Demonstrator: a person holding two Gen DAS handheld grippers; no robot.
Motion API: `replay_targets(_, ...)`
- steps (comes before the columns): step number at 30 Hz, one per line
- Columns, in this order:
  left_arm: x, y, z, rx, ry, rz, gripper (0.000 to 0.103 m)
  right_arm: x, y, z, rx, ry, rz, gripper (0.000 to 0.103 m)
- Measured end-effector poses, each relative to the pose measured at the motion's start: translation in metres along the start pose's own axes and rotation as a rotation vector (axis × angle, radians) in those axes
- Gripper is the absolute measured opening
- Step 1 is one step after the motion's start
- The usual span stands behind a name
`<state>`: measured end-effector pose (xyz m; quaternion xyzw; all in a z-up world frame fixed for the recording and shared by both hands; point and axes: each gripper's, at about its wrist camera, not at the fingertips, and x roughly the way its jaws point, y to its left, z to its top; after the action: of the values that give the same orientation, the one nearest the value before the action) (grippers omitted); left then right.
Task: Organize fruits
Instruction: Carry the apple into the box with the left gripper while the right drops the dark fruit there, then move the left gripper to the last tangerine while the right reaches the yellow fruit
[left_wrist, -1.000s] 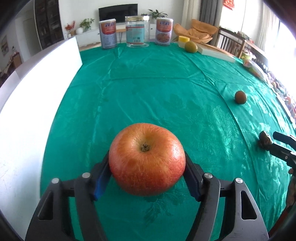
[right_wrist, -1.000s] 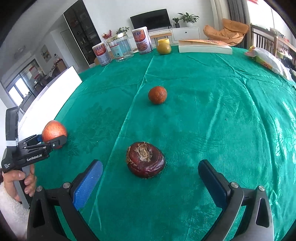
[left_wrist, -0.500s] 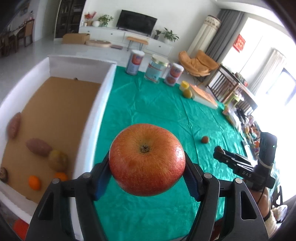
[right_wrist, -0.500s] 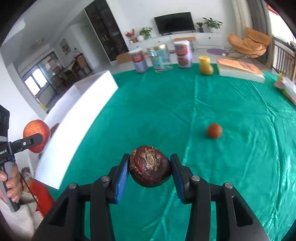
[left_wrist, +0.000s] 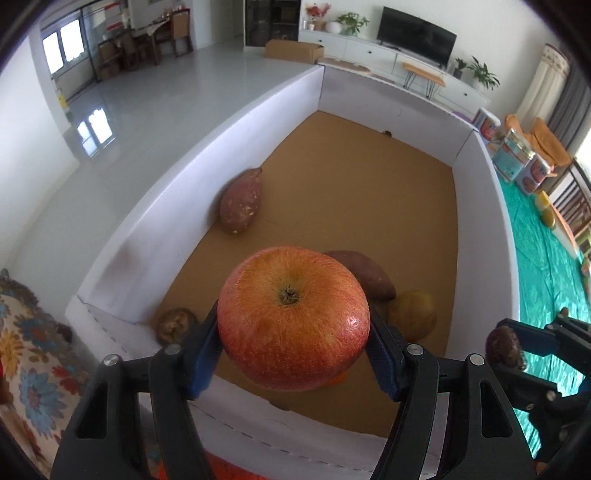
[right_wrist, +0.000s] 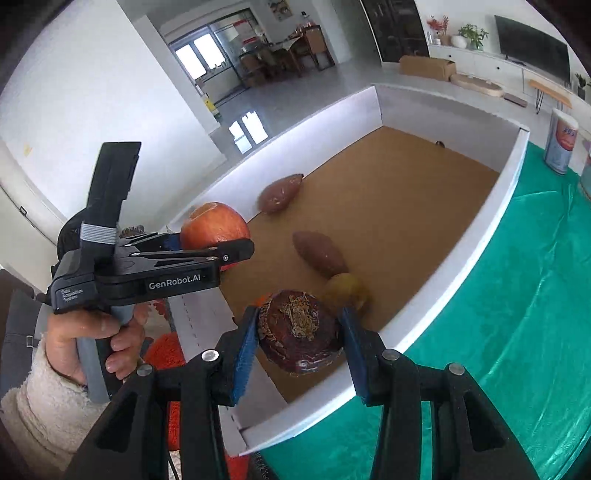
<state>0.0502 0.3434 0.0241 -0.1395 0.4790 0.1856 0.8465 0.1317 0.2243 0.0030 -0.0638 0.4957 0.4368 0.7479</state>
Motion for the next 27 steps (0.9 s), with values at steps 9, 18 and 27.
replay_targets(9,-0.031,-0.007,0.002,0.046,-0.199,0.152,0.092,-0.002,0.011,0.006,-0.015,-0.076,-0.026,0.066)
replay_targets(18,-0.068,-0.056,0.005,0.135,-0.306,0.139,0.092,-0.082,-0.052,-0.035,0.028,-0.187,-0.184,0.078)
replay_targets(27,-0.093,-0.136,-0.004,0.255,-0.352,0.093,0.093,-0.138,-0.167,-0.146,0.224,-0.162,-0.357,0.078)
